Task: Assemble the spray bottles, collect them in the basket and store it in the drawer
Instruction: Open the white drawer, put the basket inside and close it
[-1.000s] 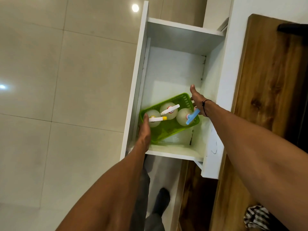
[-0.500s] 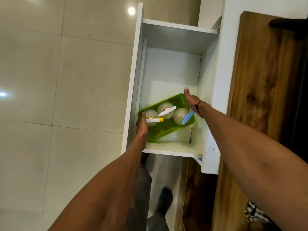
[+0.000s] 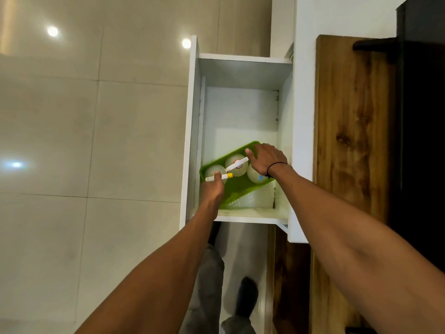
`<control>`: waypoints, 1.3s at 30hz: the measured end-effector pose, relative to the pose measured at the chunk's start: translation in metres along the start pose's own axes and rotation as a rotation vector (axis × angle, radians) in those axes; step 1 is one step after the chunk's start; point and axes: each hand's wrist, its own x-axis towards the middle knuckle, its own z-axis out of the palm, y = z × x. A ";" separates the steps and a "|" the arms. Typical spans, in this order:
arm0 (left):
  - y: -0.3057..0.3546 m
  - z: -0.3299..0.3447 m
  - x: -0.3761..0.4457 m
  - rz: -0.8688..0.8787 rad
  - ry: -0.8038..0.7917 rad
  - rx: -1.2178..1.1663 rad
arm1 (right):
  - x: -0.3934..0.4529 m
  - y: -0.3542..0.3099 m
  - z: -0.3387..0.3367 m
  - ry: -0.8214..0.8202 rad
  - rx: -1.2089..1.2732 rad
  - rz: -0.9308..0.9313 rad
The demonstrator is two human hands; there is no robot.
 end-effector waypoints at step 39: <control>0.034 -0.038 0.011 0.390 0.073 0.523 | -0.004 -0.005 0.007 -0.062 -0.030 -0.020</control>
